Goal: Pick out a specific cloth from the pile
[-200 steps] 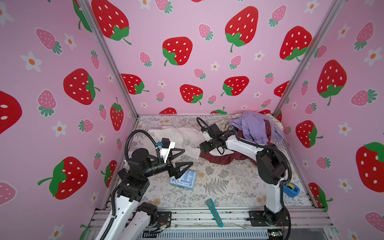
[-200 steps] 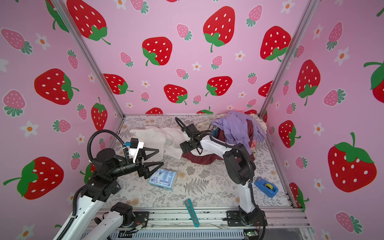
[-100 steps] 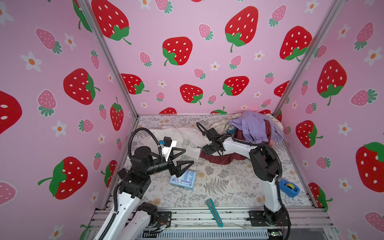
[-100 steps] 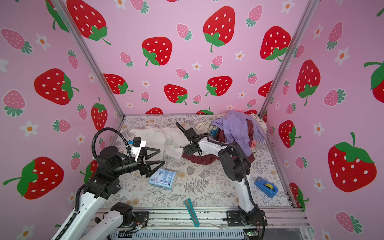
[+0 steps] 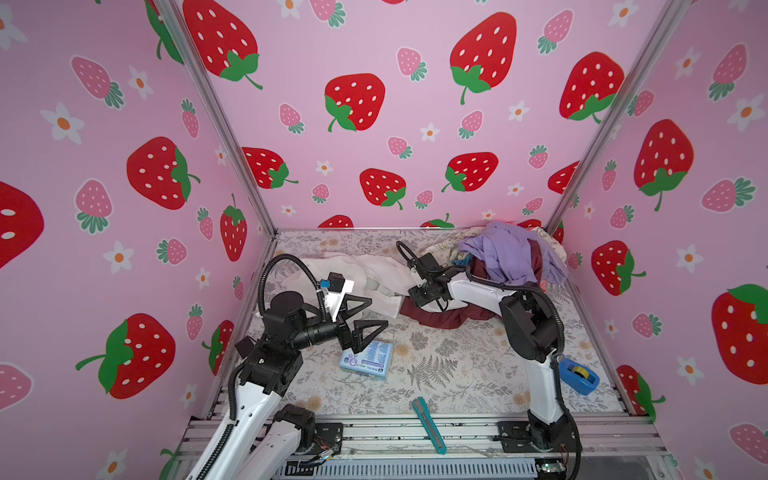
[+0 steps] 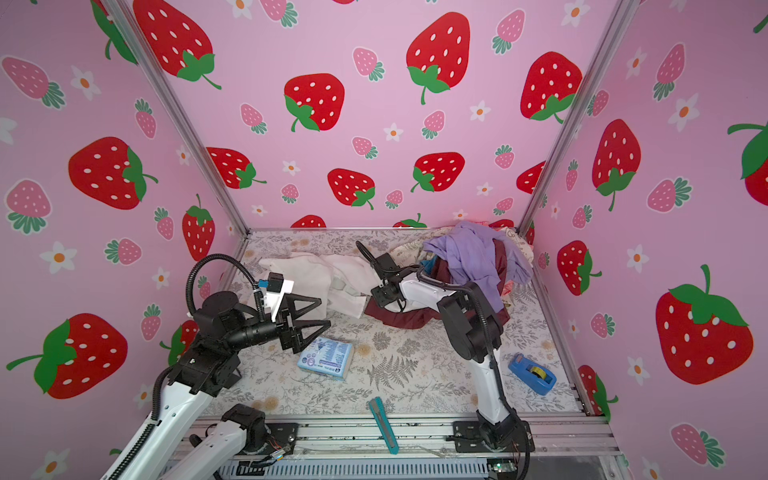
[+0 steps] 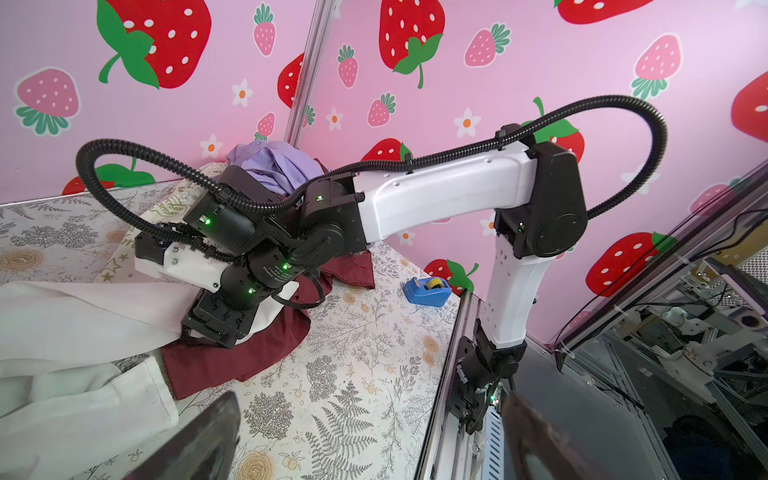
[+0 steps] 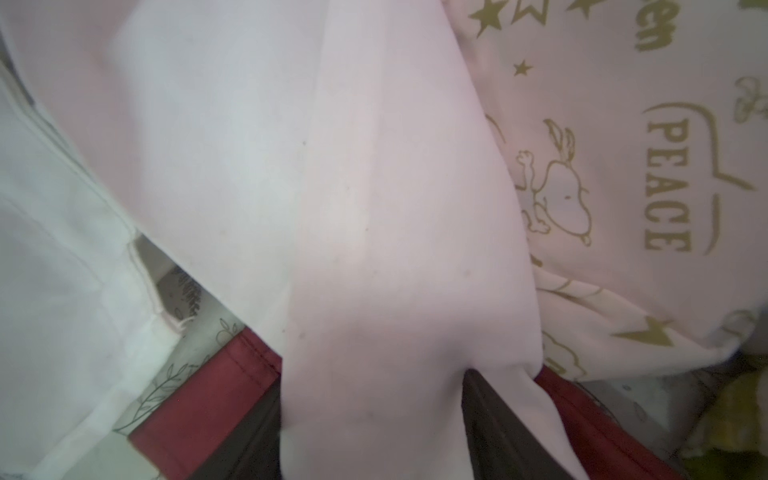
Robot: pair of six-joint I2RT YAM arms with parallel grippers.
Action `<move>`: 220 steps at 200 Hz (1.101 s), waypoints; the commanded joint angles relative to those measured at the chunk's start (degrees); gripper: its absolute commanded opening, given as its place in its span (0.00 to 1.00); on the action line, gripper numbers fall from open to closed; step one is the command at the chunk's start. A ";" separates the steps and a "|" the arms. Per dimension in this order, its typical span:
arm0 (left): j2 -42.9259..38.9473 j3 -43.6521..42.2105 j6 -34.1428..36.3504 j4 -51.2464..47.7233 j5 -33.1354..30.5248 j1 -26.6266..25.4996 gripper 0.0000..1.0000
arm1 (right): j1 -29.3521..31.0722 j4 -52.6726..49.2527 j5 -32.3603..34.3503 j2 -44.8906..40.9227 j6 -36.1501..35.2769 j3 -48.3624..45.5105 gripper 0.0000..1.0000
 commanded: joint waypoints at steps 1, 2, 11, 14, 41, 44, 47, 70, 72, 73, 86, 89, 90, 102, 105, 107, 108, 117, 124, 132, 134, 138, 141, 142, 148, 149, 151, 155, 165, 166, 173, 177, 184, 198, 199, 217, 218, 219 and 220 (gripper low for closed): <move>-0.34 1.75 -0.11 -0.23 0.18 -0.36 0.99 | -0.34 0.31 -1.21 -2.34 0.52 -0.23 0.54; -0.34 1.77 -0.12 -0.23 0.18 -0.36 0.99 | -0.38 0.35 -1.25 -2.34 0.52 -0.28 0.53; -0.34 1.78 -0.18 -0.23 0.19 -0.36 0.99 | -0.43 0.47 -1.36 -2.29 0.71 -0.32 0.47; -0.34 1.72 -0.19 -0.23 0.19 -0.36 0.99 | -0.42 0.56 -1.33 -2.26 0.70 -0.32 0.45; -0.48 1.71 -0.21 -0.14 0.21 -0.36 0.99 | -0.51 0.39 -1.64 -1.91 0.88 -0.25 0.25; -0.47 1.65 -0.16 -0.14 0.19 -0.36 0.99 | -0.51 0.33 -1.66 -1.88 0.90 -0.24 0.23; -0.51 1.68 -0.21 -0.14 0.19 -0.35 0.99 | -0.51 0.37 -1.66 -1.80 0.96 -0.26 0.20; -0.52 1.66 -0.21 -0.14 0.16 -0.37 0.99 | -0.62 0.09 -1.90 -2.00 1.05 0.48 0.00; -0.52 1.67 -0.21 -0.14 0.11 -0.41 0.99 | -0.60 0.11 -1.97 -2.06 1.05 0.58 0.00; -0.56 1.65 -0.21 -0.10 0.10 -0.38 0.99 | -0.60 0.12 -1.98 -2.11 1.01 0.66 0.00; -0.61 1.61 -0.21 -0.14 0.08 -0.40 0.99 | -0.61 0.24 -2.66 -2.63 0.56 1.78 0.00; -0.61 1.62 -0.29 -0.13 0.09 -0.44 0.99 | -0.68 0.29 -2.87 -2.80 0.41 2.12 0.00; -0.61 1.58 -0.30 -0.14 0.05 -0.45 0.99 | -0.64 0.38 -2.96 -2.83 0.38 2.22 0.00; -0.67 1.60 -0.34 -0.14 0.07 -0.45 0.99 | -0.66 0.98 -3.95 -3.48 0.33 3.44 0.00; -0.69 1.58 -0.36 -0.14 0.09 -0.44 0.99 | -0.61 1.00 -4.15 -3.71 0.34 3.72 0.00; -0.70 1.57 -0.45 -0.14 0.10 -0.45 0.99 | -0.60 1.00 -4.46 -3.94 0.35 3.90 0.00; -0.70 1.59 -0.46 -0.14 0.05 -0.45 0.99 | -0.60 1.00 -4.59 -3.97 0.35 3.98 0.00; -0.85 1.61 -0.56 -0.14 0.05 -0.41 0.99 | -0.62 3.01 -5.96 -4.54 0.43 4.71 0.00; -1.00 1.54 -0.55 -0.22 0.00 -0.44 0.99 | -0.54 3.87 -7.23 -4.98 0.65 5.30 0.00; -1.20 1.51 -0.56 -0.26 -0.14 -0.44 0.99 | -0.51 4.89 -8.95 -5.38 1.03 6.00 0.00; -1.17 1.51 -0.52 -0.24 -0.16 -0.43 0.99 | -0.56 5.14 -9.33 -5.48 1.20 6.18 0.00; -1.33 1.49 -0.57 -0.23 -0.23 -0.44 0.99 | -0.56 5.59 -10.43 -5.61 1.37 6.62 0.00; -1.43 1.41 -0.51 -0.23 -0.25 -0.45 0.99 | -0.52 6.04 -11.02 -5.68 1.64 6.93 0.00; -1.46 1.43 -0.54 -0.27 -0.25 -0.45 0.99 | -0.47 6.11 -11.21 -5.68 1.70 7.04 0.00; -1.57 1.45 -0.56 -0.24 -0.35 -0.45 0.99 | -0.43 6.83 -12.99 -5.83 2.20 7.67 0.00; -1.62 1.45 -0.56 -0.24 -0.34 -0.45 0.99 | -0.38 7.04 -13.29 -5.84 2.24 7.76 0.00; -1.65 1.45 -0.54 -0.23 -0.36 -0.45 0.99 | -0.39 7.34 -13.78 -5.81 2.40 8.00 0.00; -1.72 1.38 -0.56 -0.23 -0.43 -0.43 0.99 | -0.32 7.84 -14.98 -5.72 2.66 8.50 0.00; -1.91 1.35 -0.56 -0.23 -0.52 -0.38 0.99 | 0.00 8.68 -17.36 -5.30 3.05 10.19 0.00; -1.92 1.35 -0.56 -0.23 -0.52 -0.41 0.99 | 0.05 8.75 -17.54 -5.22 3.10 10.38 0.00; -1.92 1.35 -0.65 -0.23 -0.63 -0.44 0.99 | 0.29 8.94 -18.28 -4.73 3.56 11.85 0.00; -1.99 1.36 -0.72 -0.24 -0.61 -0.45 0.99 | 0.43 9.07 -18.94 -4.43 3.71 12.66 0.00; -2.05 1.36 -0.73 -0.31 -0.61 -0.42 0.99 | 0.77 9.27 -20.14 -3.77 3.84 14.08 0.00; -2.21 1.34 -0.74 -0.49 -0.56 -0.46 0.99 | 1.16 9.41 -21.57 -2.40 4.64 16.95 0.00; -2.25 1.35 -0.74 -0.49 -0.59 -0.50 0.99 | 1.21 9.42 -21.71 -2.37 4.74 17.19 0.00; -2.65 1.22 -0.54 -0.66 -0.79 -0.54 0.99 | 1.62 11.79 -25.68 -0.63 7.12 19.74 0.00; -2.68 1.24 -0.51 -0.71 -0.83 -0.49 0.99 | 1.70 12.07 -26.01 -0.56 7.21 19.82 0.00; -2.70 1.26 -0.54 -0.69 -0.85 -0.47 0.99 | 1.73 12.34 -26.17 -0.53 7.38 19.90 0.00; -2.71 1.26 -0.51 -0.72 -0.86 -0.46 0.99 | 1.75 12.60 -26.60 -0.38 7.69 19.98 0.00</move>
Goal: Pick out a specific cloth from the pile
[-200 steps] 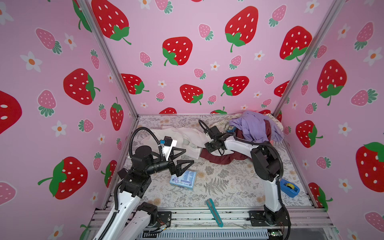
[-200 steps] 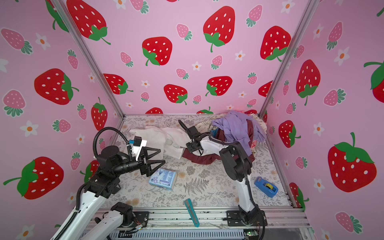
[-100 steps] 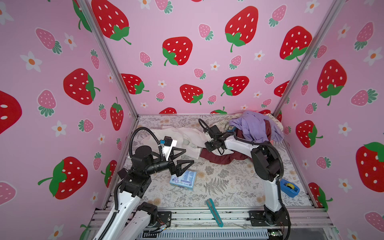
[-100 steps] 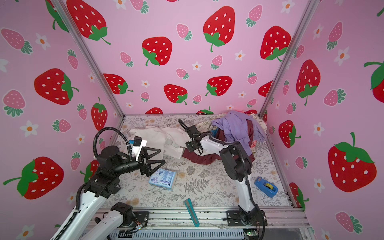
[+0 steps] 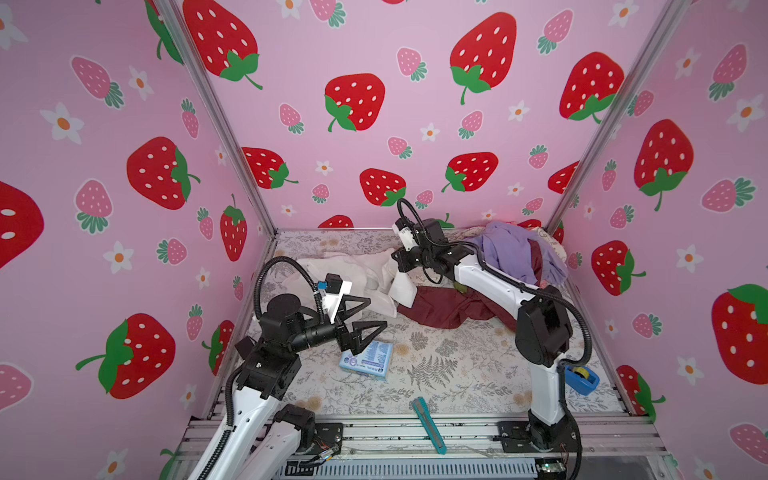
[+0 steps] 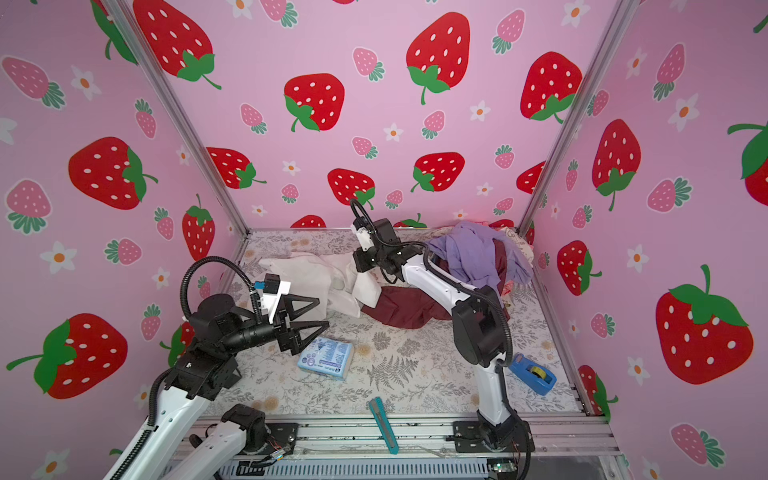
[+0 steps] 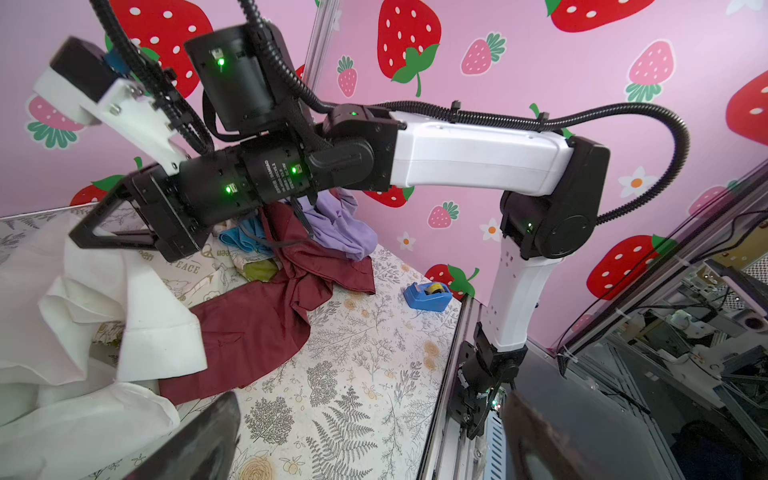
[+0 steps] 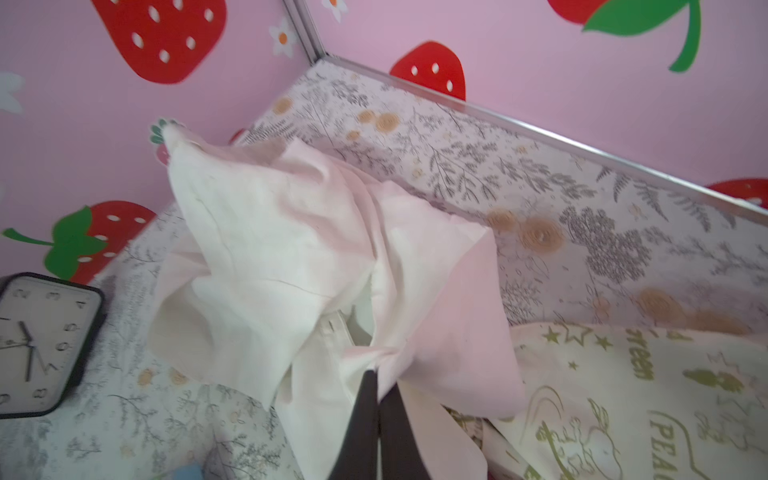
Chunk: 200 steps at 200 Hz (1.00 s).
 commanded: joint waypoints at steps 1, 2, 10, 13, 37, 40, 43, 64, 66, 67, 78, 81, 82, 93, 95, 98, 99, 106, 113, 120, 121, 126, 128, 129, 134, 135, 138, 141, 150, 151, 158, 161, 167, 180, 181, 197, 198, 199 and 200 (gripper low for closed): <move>-1.01 1.22 -0.08 -0.74 0.01 -0.32 0.99 | 1.00 4.23 -7.94 2.64 3.56 3.18 0.00; -1.03 1.25 -0.09 -0.70 0.01 -0.34 0.99 | 1.03 4.52 -8.31 2.77 3.77 3.26 0.00; -1.23 1.18 0.03 -0.67 -0.04 -0.36 0.99 | 1.32 6.70 -11.25 3.75 5.74 4.08 0.00; -1.31 1.14 -0.01 -0.69 -0.15 -0.35 0.99 | 1.46 7.58 -12.36 4.16 6.50 4.45 0.00; -1.89 1.09 0.11 -1.15 -0.48 -0.42 0.99 | 3.00 12.01 -20.62 9.94 12.41 10.61 0.00; -1.96 1.08 0.15 -1.16 -0.47 -0.40 0.99 | 3.28 12.08 -21.28 10.90 12.90 11.81 0.00; -2.02 1.09 0.16 -1.19 -0.58 -0.41 0.99 | 3.58 12.04 -22.09 11.70 13.43 13.10 0.00; -2.82 1.09 0.51 -1.89 -1.00 -0.40 0.99 | 5.15 14.41 -27.98 18.69 18.44 21.01 0.00; -2.88 1.09 0.57 -2.06 -1.04 -0.44 0.99 | 5.26 14.92 -28.53 19.26 19.11 21.63 0.00; -2.94 1.09 0.59 -2.06 -1.04 -0.40 0.99 | 5.36 15.18 -28.85 19.60 19.41 21.98 0.00; -3.30 1.09 0.91 -2.38 -1.35 -0.52 0.99 | 6.31 18.09 -31.66 22.83 22.98 24.89 0.00; -3.41 1.09 0.99 -2.46 -1.35 -0.49 0.99 | 6.59 18.64 -32.31 23.77 23.75 25.73 0.00; -3.42 1.09 1.06 -2.53 -1.38 -0.52 0.99 | 6.68 18.80 -32.49 24.01 24.02 25.97 0.00; -3.86 0.99 1.32 -2.68 -1.64 -0.50 0.99 | 7.46 19.23 -33.49 26.87 25.72 28.57 0.00; -3.91 1.00 1.31 -2.78 -1.66 -0.53 0.99 | 7.51 19.16 -33.58 27.26 25.87 28.90 0.00; -3.95 1.01 1.38 -2.84 -1.71 -0.50 0.99 | 7.65 19.13 -33.63 27.80 26.00 29.26 0.00; -3.95 1.01 1.38 -2.85 -1.73 -0.48 0.99 | 7.69 19.09 -33.68 27.92 26.06 29.31 0.00; -4.09 1.08 1.56 -2.99 -1.76 -0.48 0.99 | 7.90 19.04 -33.54 28.64 26.25 29.15 0.00; -4.21 1.07 1.66 -3.21 -1.76 -0.46 0.99 | 7.90 18.98 -33.38 29.11 26.38 28.37 0.00; -4.31 1.09 1.82 -3.30 -1.75 -0.58 0.99 | 7.87 18.83 -33.20 29.29 26.26 27.46 0.00; -4.35 1.09 1.87 -3.30 -1.75 -0.60 0.99 | 7.84 18.80 -33.16 29.32 26.24 27.36 0.00; -4.39 1.05 1.87 -3.39 -1.75 -0.59 0.99 | 7.82 18.43 -33.09 29.48 25.84 26.79 0.00; -4.44 1.04 1.93 -3.39 -1.75 -0.62 0.99 | 7.75 18.14 -32.93 29.56 25.68 26.59 0.00; -4.46 1.07 1.97 -3.39 -1.75 -0.62 0.99 | 7.74 17.98 -32.89 29.58 25.59 26.53 0.00; -4.48 1.01 1.92 -3.39 -1.75 -0.60 0.99 | 7.77 17.08 -32.55 29.76 24.96 26.15 0.00; -4.48 1.01 1.92 -3.35 -1.75 -0.61 0.99 | 7.79 16.87 -32.44 29.77 24.79 26.09 0.00; -4.48 1.01 1.92 -3.39 -1.80 -0.57 0.99 | 7.82 16.20 -32.17 29.89 24.35 25.98 0.02; -4.49 0.96 1.96 -3.39 -1.76 -0.60 0.99 | 7.78 15.43 -31.96 29.99 23.76 25.87 0.06; -4.48 1.00 1.92 -3.40 -1.75 -0.62 0.99 | 7.77 12.36 -30.54 30.26 21.81 25.77 0.24; -4.48 1.00 1.92 -3.40 -1.75 -0.62 0.99 | 7.80 12.01 -30.38 30.33 21.55 25.76 0.25; -4.49 1.01 1.92 -3.49 -1.75 -0.58 0.99 | 7.75 9.56 -29.21 30.48 19.78 25.68 0.33; -4.49 1.01 1.98 -3.48 -1.75 -0.62 0.99 | 7.73 8.75 -28.80 30.49 19.04 25.67 0.37; -4.50 0.99 2.03 -3.48 -1.75 -0.58 0.99 | 7.72 6.79 -27.80 30.45 17.71 25.40 0.47; -4.56 1.01 2.00 -3.48 -1.84 -0.62 0.99 | 7.65 3.97 -25.72 29.84 15.32 24.14 0.60; -4.57 1.01 2.00 -3.48 -1.84 -0.62 0.99 | 7.65 3.82 -25.59 29.81 15.18 24.07 0.61; -4.55 0.92 2.00 -3.39 -1.93 -0.65 0.99 | 7.66 2.01 -23.00 28.38 12.80 21.52 0.70; -4.52 0.92 2.05 -3.39 -1.93 -0.68 0.99 | 7.65 1.91 -22.83 28.29 12.65 21.31 0.70; -4.55 0.92 2.03 -3.35 -1.93 -0.65 0.99 | 7.65 1.78 -22.74 28.21 12.53 21.16 0.71; -4.56 0.92 2.01 -3.37 -1.97 -0.64 0.99 | 7.65 1.71 -22.52 28.12 12.38 20.96 0.71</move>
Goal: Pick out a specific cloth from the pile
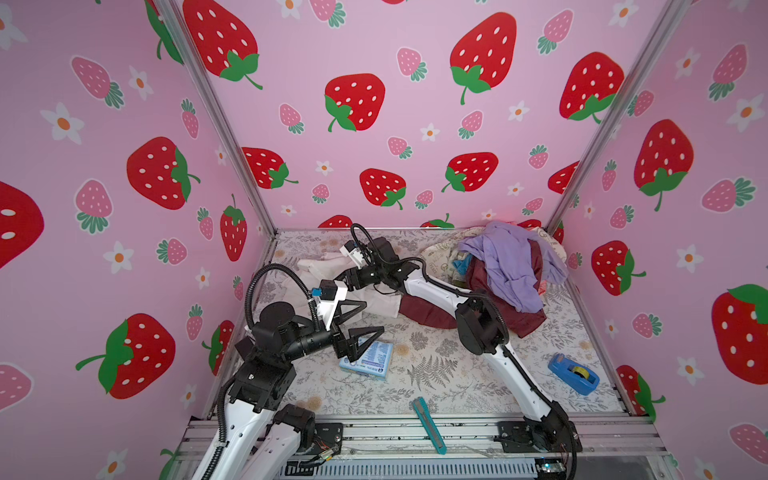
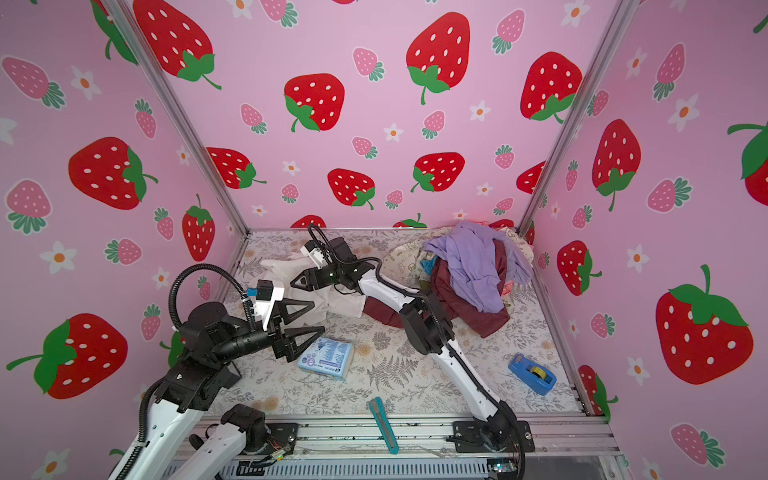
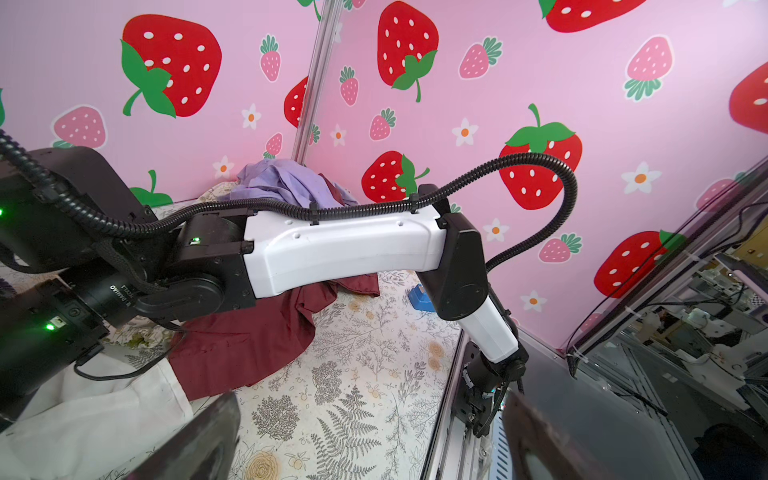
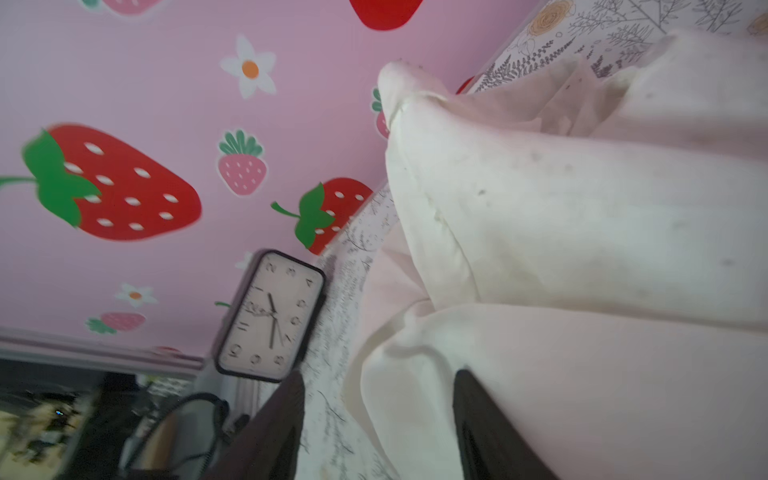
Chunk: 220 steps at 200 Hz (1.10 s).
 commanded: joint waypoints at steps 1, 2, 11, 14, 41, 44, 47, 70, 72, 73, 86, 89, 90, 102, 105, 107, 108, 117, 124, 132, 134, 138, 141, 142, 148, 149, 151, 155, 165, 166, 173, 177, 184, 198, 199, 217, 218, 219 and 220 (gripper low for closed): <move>-0.50 0.92 0.85 -0.23 -0.25 -0.42 0.99 | -0.16 -6.65 4.71 -2.02 -5.57 -3.63 0.71; -0.46 0.87 0.85 -0.24 -0.24 -0.43 0.99 | -0.22 -6.69 4.83 -2.11 -5.67 -3.76 0.72; -0.42 0.83 0.85 -0.25 -0.23 -0.44 0.99 | -0.17 -7.75 6.12 -2.67 -6.68 -4.81 0.75; -0.38 0.79 0.87 -0.20 -0.22 -0.41 0.99 | -0.12 -8.20 6.55 -2.72 -7.10 -4.98 0.76; -0.24 0.74 0.78 -0.07 -0.27 -0.41 0.99 | -0.19 -10.28 7.81 -2.00 -8.43 -5.58 0.77; -0.24 0.74 0.76 -0.07 -0.35 -0.45 0.99 | -0.16 -10.18 7.83 -1.76 -8.35 -5.52 0.77; -0.14 0.74 0.77 -0.07 -0.32 -0.43 0.99 | -0.16 -10.12 7.72 -1.64 -8.26 -5.47 0.77; 0.00 0.73 0.80 -0.16 -0.48 -0.43 0.99 | -0.14 -9.10 7.03 1.19 -7.04 -3.14 0.77; -0.05 0.74 0.77 -0.16 -0.48 -0.45 0.99 | -0.16 -9.04 6.94 1.46 -6.90 -2.77 0.77; -0.02 0.74 0.76 -0.16 -0.49 -0.41 0.99 | -0.14 -8.94 6.87 1.65 -6.82 -2.59 0.77; -0.06 0.81 0.76 -0.16 -0.65 -0.43 0.99 | -0.20 -7.81 6.09 3.81 -5.45 -0.22 0.77; 0.01 0.81 0.76 -0.16 -0.74 -0.39 0.99 | -0.20 -7.53 5.85 4.16 -5.25 0.09 0.77; 0.01 0.77 0.76 -0.16 -0.75 -0.42 0.99 | -0.20 -7.35 5.71 4.28 -5.12 0.25 0.77; 0.10 0.68 0.89 -0.10 -0.87 -0.45 0.99 | -0.26 -4.88 4.38 6.14 -3.00 1.94 0.77; 0.11 0.66 0.87 -0.07 -0.92 -0.45 0.99 | -0.26 -3.97 4.06 6.59 -2.33 2.33 0.77; 0.22 0.66 0.85 -0.07 -0.93 -0.45 0.99 | -0.28 -3.36 3.70 6.92 -1.81 2.49 0.77; 0.21 0.65 0.85 -0.11 -0.93 -0.41 0.99 | -0.24 -3.07 3.53 7.06 -1.60 2.54 0.77; 0.34 0.79 0.85 -0.23 -0.99 -0.44 0.99 | -0.28 0.50 1.91 8.32 0.94 3.23 0.78; 0.44 0.81 0.93 -0.29 -0.97 -0.41 0.99 | -0.31 3.60 0.84 9.32 3.10 3.53 0.78; 0.61 0.83 1.03 -0.33 -1.03 -0.45 0.99 | -0.41 6.53 -0.17 10.44 5.61 4.17 0.79; 0.61 0.83 1.02 -0.33 -1.02 -0.45 0.99 | -0.43 7.31 -0.35 10.76 6.24 4.29 0.79; 0.59 0.90 1.02 -0.40 -1.06 -0.45 0.99 | -0.51 8.68 -0.76 11.43 7.49 5.02 0.79; 0.64 0.92 1.02 -0.42 -1.10 -0.41 0.99 | -0.55 9.64 -0.97 11.95 8.24 5.51 0.79; 0.59 0.92 1.02 -0.42 -1.10 -0.43 0.99 | -0.55 9.94 -1.00 12.13 8.49 5.68 0.79; 0.65 0.92 1.08 -0.42 -1.14 -0.45 0.99 | -0.58 11.55 -1.26 13.16 9.84 6.79 0.79; 0.69 0.92 1.18 -0.47 -1.17 -0.41 0.99 | -0.57 11.86 -1.32 13.30 10.03 6.98 0.79; 0.67 0.90 1.17 -0.43 -1.18 -0.42 0.99 | -0.58 12.35 -1.41 13.63 10.42 7.34 0.80; 0.71 0.91 1.24 -0.47 -1.19 -0.44 0.99 | -0.69 13.40 -1.54 14.35 11.23 8.13 0.80; 0.76 0.92 1.37 -0.58 -1.29 -0.44 0.99 | -0.68 16.39 -1.76 15.87 13.18 9.73 0.82; 0.74 0.92 1.42 -0.59 -1.29 -0.40 0.99 | -0.71 16.74 -1.83 16.02 13.46 9.86 0.82; 0.87 0.88 1.55 -0.65 -1.37 -0.43 0.99 | -0.75 19.28 -2.06 16.82 15.03 10.51 0.84; 0.91 0.84 1.56 -0.75 -1.45 -0.45 0.99 | -0.75 20.74 -2.24 17.36 15.94 10.74 0.86; 1.02 0.92 1.65 -0.71 -1.54 -0.45 0.99 | -0.82 23.15 -2.63 18.15 17.49 11.18 0.89; 1.27 0.91 1.72 -0.86 -1.55 -0.39 0.99 | -0.96 26.15 -3.83 19.74 19.53 12.86 0.93; 1.31 0.92 1.72 -0.86 -1.54 -0.38 0.99 | -0.98 26.23 -3.92 19.89 19.62 13.00 0.93; 1.65 0.98 1.72 -0.86 -1.52 -0.41 0.99 | -0.99 27.25 -5.05 20.83 20.10 13.86 0.94; 1.67 0.99 1.77 -0.86 -1.53 -0.43 0.99 | -0.99 27.27 -5.06 20.83 20.08 13.86 0.94; 1.68 0.96 1.75 -0.86 -1.54 -0.44 0.99 | -1.04 27.27 -5.11 20.83 20.08 13.81 0.94; 1.69 0.98 1.78 -0.86 -1.50 -0.40 0.99 | -1.06 27.28 -5.13 20.83 20.07 13.79 0.95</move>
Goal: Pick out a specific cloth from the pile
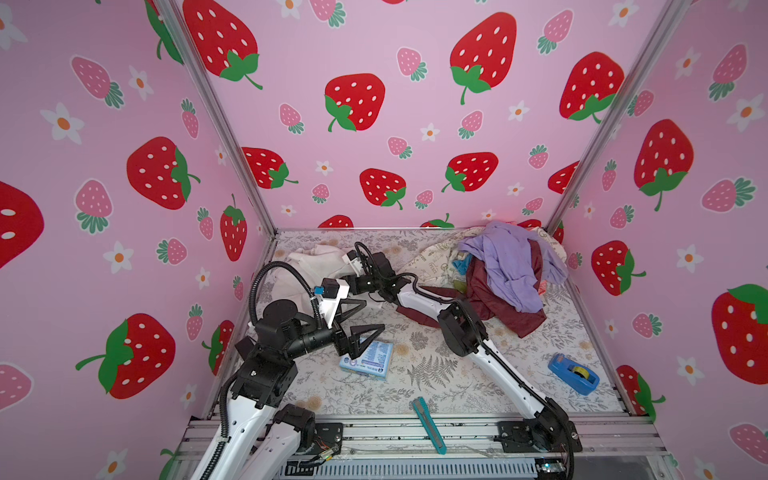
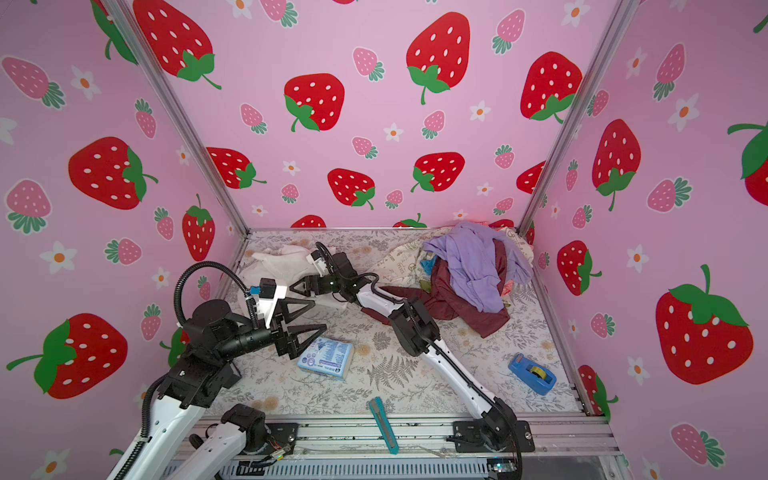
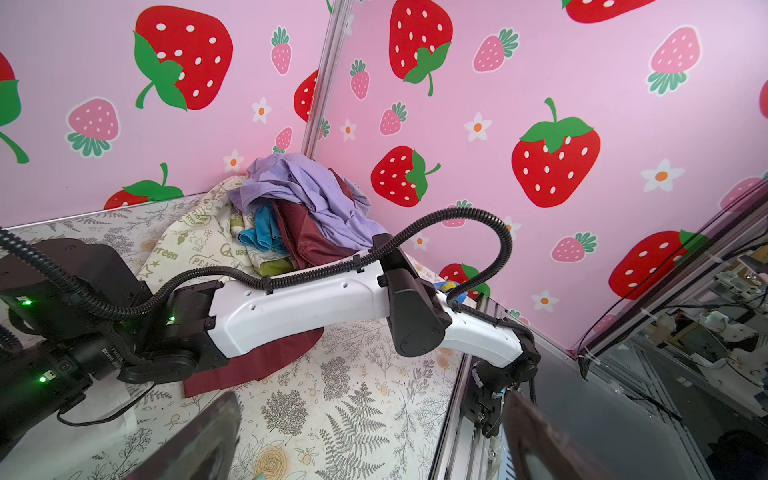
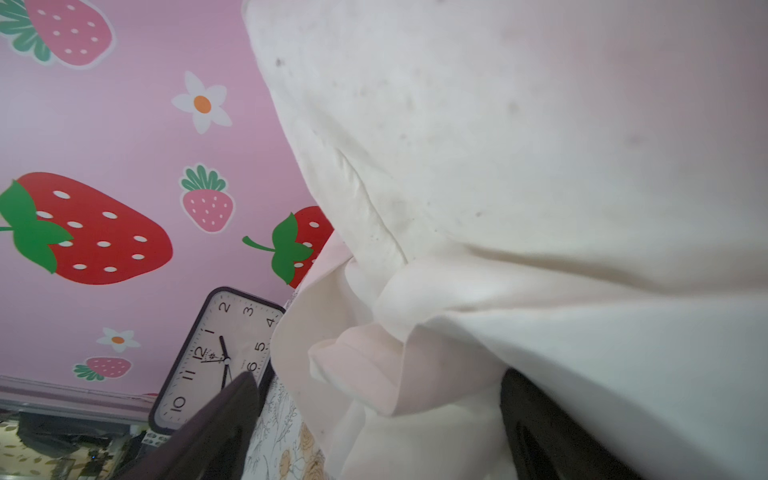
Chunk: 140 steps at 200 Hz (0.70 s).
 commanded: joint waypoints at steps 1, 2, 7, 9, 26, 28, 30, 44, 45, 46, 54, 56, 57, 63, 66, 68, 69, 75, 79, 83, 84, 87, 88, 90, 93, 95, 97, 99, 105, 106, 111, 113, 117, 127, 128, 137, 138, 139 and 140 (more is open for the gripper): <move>0.22 0.99 0.90 -0.53 -0.01 -0.23 0.99 | -0.39 5.86 -2.52 2.14 4.44 1.49 0.95; 0.22 0.96 0.89 -0.51 0.00 -0.22 0.99 | -0.38 5.86 -2.59 2.14 4.42 1.42 0.95; 0.33 0.96 0.87 -0.59 0.05 -0.30 0.99 | -0.39 5.86 -2.98 1.93 4.30 1.23 0.95; 0.32 0.99 0.87 -0.60 0.02 -0.30 0.99 | -0.45 5.86 -3.12 1.83 4.24 1.07 0.95; 0.36 1.14 0.81 -0.67 0.01 -0.23 0.99 | -0.62 5.73 -4.04 -0.27 3.03 -1.35 0.97; 0.32 1.15 0.79 -0.60 0.08 -0.28 0.99 | -0.62 5.70 -4.11 -0.88 2.65 -1.83 0.98; 0.36 1.17 0.79 -0.61 0.05 -0.27 0.99 | -0.62 5.62 -4.10 -1.32 2.29 -2.35 0.99; 0.10 1.10 0.61 -0.49 0.09 -0.30 0.99 | -0.70 4.62 -3.67 -4.87 -0.89 -5.99 1.00; 0.07 1.09 0.61 -0.45 0.14 -0.25 0.99 | -0.70 4.54 -3.61 -5.14 -1.11 -6.28 1.00; 0.06 1.09 0.61 -0.47 0.16 -0.23 0.99 | -0.71 4.45 -3.57 -5.41 -1.34 -6.55 1.00; -0.06 1.05 0.53 -0.43 0.19 -0.29 0.99 | -0.71 3.84 -3.38 -7.44 -3.14 -8.55 1.00; -0.15 1.08 0.52 -0.41 0.19 -0.30 0.99 | -0.67 3.67 -3.30 -7.90 -3.57 -8.93 1.00; -0.18 1.04 0.52 -0.36 0.19 -0.30 0.99 | -0.69 3.58 -3.29 -8.11 -3.72 -9.11 1.00; -0.27 1.01 0.43 -0.33 0.27 -0.34 0.99 | -0.71 3.14 -3.28 -9.30 -4.65 -10.25 1.00; -0.30 1.01 0.37 -0.26 0.30 -0.30 0.99 | -0.69 2.94 -3.32 -9.91 -4.99 -10.69 1.00; -0.34 1.01 0.35 -0.30 0.28 -0.32 0.99 | -0.68 2.83 -3.33 -10.34 -5.25 -10.98 1.00; -0.37 1.01 0.35 -0.31 0.28 -0.31 0.99 | -0.70 2.67 -3.35 -10.47 -5.35 -11.06 1.00; -0.47 0.99 0.34 -0.23 0.34 -0.38 0.99 | -0.70 2.25 -3.54 -11.43 -5.97 -11.80 1.00; -0.64 1.00 0.28 -0.22 0.36 -0.37 0.99 | -0.68 1.99 -3.60 -12.05 -6.26 -12.12 1.00; -0.68 1.01 0.27 -0.15 0.44 -0.39 0.99 | -0.66 1.73 -3.71 -12.64 -6.59 -12.51 1.00; -0.71 1.01 0.31 -0.14 0.49 -0.34 0.99 | -0.64 1.64 -3.76 -12.81 -6.68 -12.57 1.00; -0.81 1.01 0.26 -0.14 0.53 -0.33 0.99 | -0.70 1.39 -3.84 -13.22 -6.87 -12.81 1.00; -0.87 1.01 0.26 -0.14 0.58 -0.36 0.99 | -0.71 1.21 -3.87 -13.36 -6.99 -12.85 1.00; -0.93 1.01 0.26 -0.14 0.61 -0.34 0.99 | -0.67 0.92 -3.82 -13.69 -7.15 -13.01 1.00; -1.00 1.01 0.28 -0.14 0.69 -0.38 0.99 | -0.68 0.50 -3.81 -14.14 -7.42 -13.20 1.00; -1.07 0.92 0.28 -0.14 0.71 -0.34 0.99 | -0.70 0.17 -3.85 -14.41 -7.72 -13.30 1.00; -1.22 0.87 0.26 -0.16 0.76 -0.35 0.99 | -0.71 -0.33 -3.82 -14.63 -7.91 -13.32 1.00; -1.23 0.89 0.21 -0.21 0.72 -0.38 0.99 | -0.71 -0.83 -3.77 -14.88 -8.15 -13.37 1.00; -1.51 0.85 0.26 -0.06 0.71 -0.38 0.99 | -0.76 -2.75 -3.49 -15.61 -9.16 -13.31 1.00; -1.57 0.84 0.26 -0.06 0.71 -0.38 0.99 | -0.78 -3.15 -3.39 -15.70 -9.37 -13.23 1.00; -1.76 0.75 0.26 -0.05 0.71 -0.47 0.99 | -0.75 -5.23 -2.95 -16.28 -10.39 -13.00 1.00; -1.79 0.75 0.26 -0.05 0.71 -0.47 0.99 | -0.72 -5.77 -2.76 -16.51 -10.90 -12.90 1.00; -1.91 0.74 0.34 -0.05 0.63 -0.43 0.99 | -0.74 -8.04 -2.45 -16.96 -11.95 -12.80 1.00; -2.13 0.74 0.43 -0.05 0.58 -0.47 0.99 | -0.82 -13.55 -1.09 -18.33 -14.91 -12.54 0.99; -2.14 0.74 0.43 -0.09 0.56 -0.43 0.99 | -0.85 -13.86 -0.87 -18.46 -15.19 -12.54 1.00; -2.15 0.87 0.60 -0.24 0.54 -0.42 0.99 | -1.04 -19.05 0.65 -20.09 -18.11 -12.87 1.00; -2.15 0.94 0.60 -0.23 0.54 -0.45 0.99 | -1.10 -19.60 0.84 -20.27 -18.42 -12.93 1.00; -2.15 0.97 0.61 -0.27 0.54 -0.46 0.99 | -1.08 -20.14 1.07 -20.49 -18.74 -13.09 1.00; -2.15 0.99 0.65 -0.29 0.54 -0.47 0.99 | -1.07 -20.67 1.31 -20.73 -19.08 -13.21 1.00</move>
